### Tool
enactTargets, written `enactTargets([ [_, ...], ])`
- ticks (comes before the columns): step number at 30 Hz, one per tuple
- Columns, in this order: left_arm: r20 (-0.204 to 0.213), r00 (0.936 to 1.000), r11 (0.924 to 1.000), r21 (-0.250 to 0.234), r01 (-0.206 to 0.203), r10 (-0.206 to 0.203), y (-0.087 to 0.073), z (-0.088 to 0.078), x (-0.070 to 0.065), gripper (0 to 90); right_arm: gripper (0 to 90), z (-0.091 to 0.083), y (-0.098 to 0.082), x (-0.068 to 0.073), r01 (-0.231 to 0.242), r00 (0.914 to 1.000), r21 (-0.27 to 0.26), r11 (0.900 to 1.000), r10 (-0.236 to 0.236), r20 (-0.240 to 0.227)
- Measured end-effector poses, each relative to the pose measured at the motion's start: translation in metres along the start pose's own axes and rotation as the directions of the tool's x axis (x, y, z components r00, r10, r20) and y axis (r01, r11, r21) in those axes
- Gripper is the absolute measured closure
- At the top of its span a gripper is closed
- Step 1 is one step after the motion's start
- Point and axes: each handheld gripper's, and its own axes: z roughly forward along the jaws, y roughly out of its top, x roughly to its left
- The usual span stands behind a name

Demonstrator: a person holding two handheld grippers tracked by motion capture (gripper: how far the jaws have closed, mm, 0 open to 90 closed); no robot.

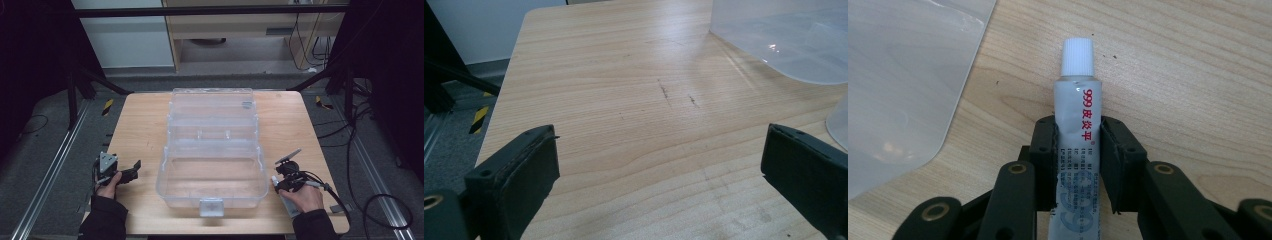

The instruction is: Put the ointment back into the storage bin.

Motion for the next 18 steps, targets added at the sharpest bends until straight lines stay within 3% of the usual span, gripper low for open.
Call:
enactTargets([
  [11,0.000,1.0000,1.0000,0.000,0.002,-0.002,0.000,0.000,0.000,1.5,69.9,-0.002,0.001,-0.002,0.034,0.9994,0.029,0.999,-0.034,0.004],
  [18,-0.002,1.0000,1.0000,0.003,-0.001,0.001,0.000,0.000,0.000,1.5,70.0,-0.015,-0.001,-0.008,0.053,0.9982,0.001,0.999,-0.053,-0.026],
])
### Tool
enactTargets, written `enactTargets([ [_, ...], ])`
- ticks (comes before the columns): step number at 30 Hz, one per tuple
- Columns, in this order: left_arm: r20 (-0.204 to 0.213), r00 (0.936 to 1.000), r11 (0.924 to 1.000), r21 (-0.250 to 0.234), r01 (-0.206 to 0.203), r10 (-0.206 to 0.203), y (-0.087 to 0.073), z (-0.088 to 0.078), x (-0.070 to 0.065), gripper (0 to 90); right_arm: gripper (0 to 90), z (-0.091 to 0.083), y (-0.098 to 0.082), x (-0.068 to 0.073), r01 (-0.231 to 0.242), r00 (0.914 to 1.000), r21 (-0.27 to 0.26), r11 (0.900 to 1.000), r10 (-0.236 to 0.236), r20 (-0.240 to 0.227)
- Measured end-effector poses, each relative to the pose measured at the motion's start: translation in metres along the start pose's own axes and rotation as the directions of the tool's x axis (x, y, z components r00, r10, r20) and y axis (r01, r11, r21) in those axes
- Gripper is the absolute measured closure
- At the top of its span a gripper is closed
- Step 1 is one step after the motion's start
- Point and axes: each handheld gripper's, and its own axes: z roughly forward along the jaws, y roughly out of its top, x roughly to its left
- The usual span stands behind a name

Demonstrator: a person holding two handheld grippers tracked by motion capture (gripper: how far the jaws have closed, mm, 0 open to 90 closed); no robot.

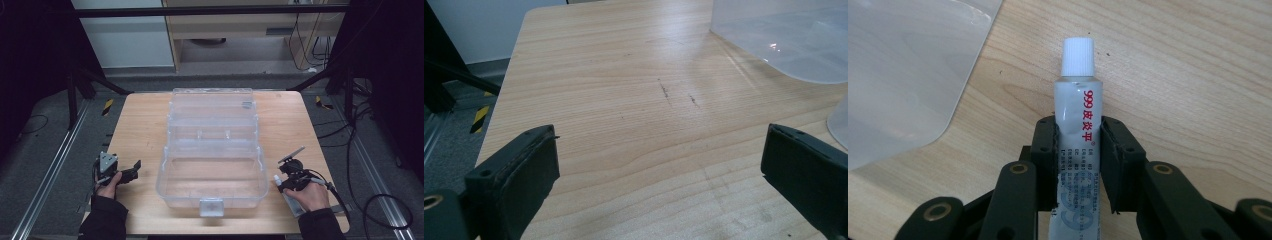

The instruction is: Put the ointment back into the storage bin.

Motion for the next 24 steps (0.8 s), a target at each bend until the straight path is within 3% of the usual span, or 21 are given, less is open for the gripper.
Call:
enactTargets([
  [7,-0.004,1.0000,1.0000,0.004,-0.001,0.001,0.000,0.000,0.000,1.5,69.9,-0.016,0.000,-0.005,0.010,0.9999,-0.053,0.999,-0.011,-0.006],
  [13,-0.003,1.0000,1.0000,0.003,0.000,0.000,0.000,0.000,0.000,1.5,70.0,-0.037,0.006,-0.005,0.028,0.9994,-0.142,0.990,-0.030,-0.014],
  [19,0.000,1.0000,1.0000,0.000,-0.001,0.001,0.000,0.000,0.000,1.5,70.0,-0.054,0.011,-0.007,0.027,0.9995,-0.230,0.973,-0.030,-0.013],
  [24,0.002,1.0000,1.0000,-0.002,0.000,0.000,0.000,0.000,0.000,1.5,70.0,-0.068,0.015,-0.006,0.050,0.9983,-0.299,0.953,-0.056,-0.012],
])
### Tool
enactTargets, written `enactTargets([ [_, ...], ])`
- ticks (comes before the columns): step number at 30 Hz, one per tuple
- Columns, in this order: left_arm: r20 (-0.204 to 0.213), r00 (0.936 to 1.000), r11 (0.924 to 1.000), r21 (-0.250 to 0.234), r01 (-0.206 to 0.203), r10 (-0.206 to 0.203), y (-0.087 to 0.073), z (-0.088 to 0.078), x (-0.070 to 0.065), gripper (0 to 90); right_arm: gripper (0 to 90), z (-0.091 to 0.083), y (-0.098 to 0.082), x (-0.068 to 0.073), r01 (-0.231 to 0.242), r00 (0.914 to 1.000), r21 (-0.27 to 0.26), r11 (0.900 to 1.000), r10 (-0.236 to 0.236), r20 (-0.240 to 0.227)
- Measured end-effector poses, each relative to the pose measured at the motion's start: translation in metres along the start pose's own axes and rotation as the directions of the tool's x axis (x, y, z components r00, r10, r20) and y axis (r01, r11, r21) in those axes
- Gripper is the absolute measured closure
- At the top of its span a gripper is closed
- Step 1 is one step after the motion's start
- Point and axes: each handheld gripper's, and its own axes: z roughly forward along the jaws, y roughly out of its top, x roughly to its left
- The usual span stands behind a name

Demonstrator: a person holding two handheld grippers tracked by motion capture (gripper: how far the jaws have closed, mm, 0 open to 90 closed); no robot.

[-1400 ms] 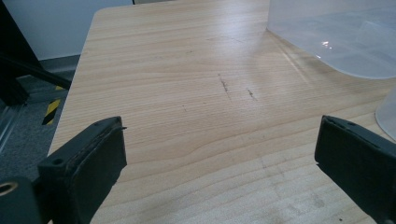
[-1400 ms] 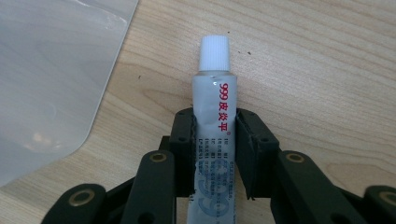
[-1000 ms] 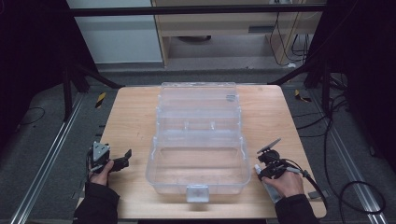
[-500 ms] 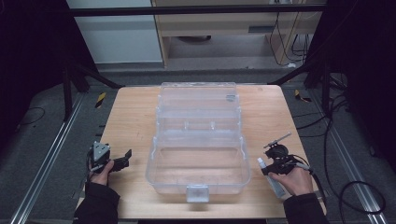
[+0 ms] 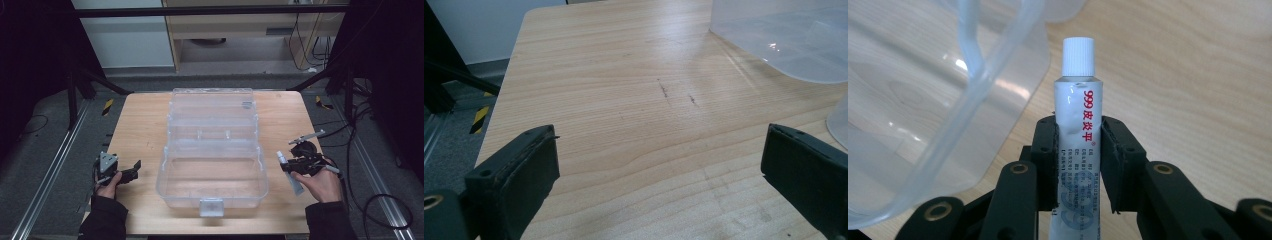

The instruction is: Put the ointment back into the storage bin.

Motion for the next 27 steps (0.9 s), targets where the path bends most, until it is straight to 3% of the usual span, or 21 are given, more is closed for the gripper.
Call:
enactTargets([
  [7,0.001,1.0000,1.0000,0.000,0.000,0.000,0.000,0.000,0.000,1.5,69.9,-0.011,0.009,0.003,0.094,0.9951,-0.060,0.994,-0.096,-0.023],
  [17,0.001,1.0000,1.0000,0.001,0.002,-0.002,0.000,0.000,0.000,1.5,69.9,-0.032,0.024,0.004,0.154,0.9845,-0.123,0.980,-0.163,-0.066],
  [23,0.001,1.0000,1.0000,0.002,0.002,-0.002,0.000,0.000,0.000,1.5,69.9,-0.043,0.035,0.009,0.206,0.9727,-0.142,0.968,-0.218,-0.078],
  [27,0.001,1.0000,1.0000,0.002,0.002,-0.002,0.000,0.000,0.000,1.6,69.9,-0.048,0.045,0.015,0.251,0.9603,-0.151,0.956,-0.266,-0.085],
])
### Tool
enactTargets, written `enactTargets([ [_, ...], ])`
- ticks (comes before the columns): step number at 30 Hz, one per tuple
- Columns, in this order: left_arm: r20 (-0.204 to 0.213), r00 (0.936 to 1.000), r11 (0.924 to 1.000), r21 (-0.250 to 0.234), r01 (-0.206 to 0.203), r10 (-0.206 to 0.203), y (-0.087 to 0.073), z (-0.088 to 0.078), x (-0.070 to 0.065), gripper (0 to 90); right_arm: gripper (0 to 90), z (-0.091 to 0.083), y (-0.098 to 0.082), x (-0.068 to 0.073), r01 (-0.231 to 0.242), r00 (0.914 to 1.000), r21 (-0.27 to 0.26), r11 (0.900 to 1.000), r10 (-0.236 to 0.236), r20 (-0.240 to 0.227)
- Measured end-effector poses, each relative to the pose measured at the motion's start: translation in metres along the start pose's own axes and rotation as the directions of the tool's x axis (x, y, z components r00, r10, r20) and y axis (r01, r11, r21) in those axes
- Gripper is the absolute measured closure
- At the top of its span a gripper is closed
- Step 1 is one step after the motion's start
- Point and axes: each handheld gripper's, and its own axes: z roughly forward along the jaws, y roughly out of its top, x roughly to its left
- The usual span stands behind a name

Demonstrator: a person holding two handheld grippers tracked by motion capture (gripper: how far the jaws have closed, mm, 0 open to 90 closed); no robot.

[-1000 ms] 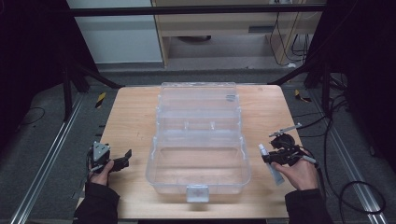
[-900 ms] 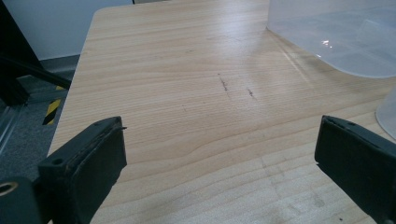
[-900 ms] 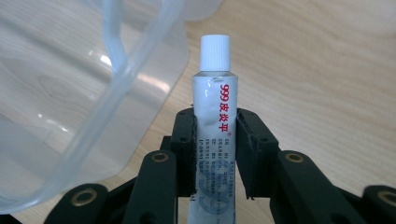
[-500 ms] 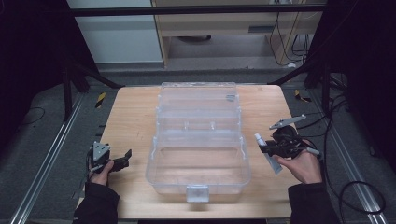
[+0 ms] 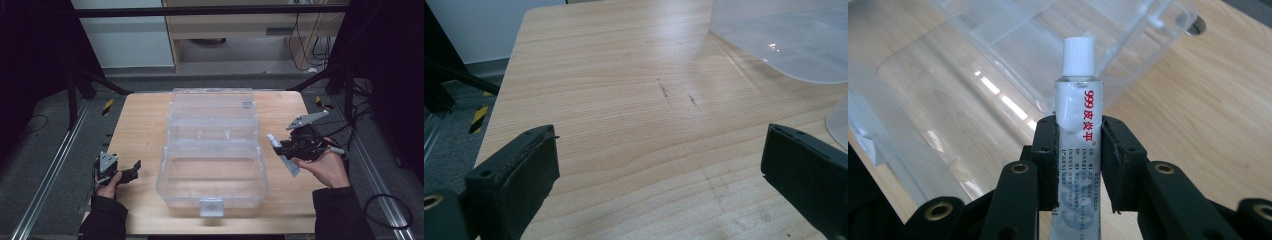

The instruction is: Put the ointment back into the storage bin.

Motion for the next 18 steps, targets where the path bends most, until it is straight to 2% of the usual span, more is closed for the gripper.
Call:
enactTargets([
  [4,0.001,1.0000,1.0000,0.000,0.000,0.000,0.000,0.000,0.000,1.5,69.9,-0.001,0.011,0.005,0.071,0.9968,-0.009,0.997,-0.071,-0.036],
  [9,0.001,1.0000,1.0000,0.000,0.001,-0.001,0.000,0.000,0.000,1.5,69.9,0.002,0.023,0.013,0.137,0.9869,-0.009,0.991,-0.137,-0.086],
  [18,0.002,1.0000,1.0000,0.000,0.005,-0.005,0.000,0.000,0.000,1.5,69.9,0.014,0.043,0.030,0.233,0.9608,0.009,0.972,-0.229,-0.156],
])
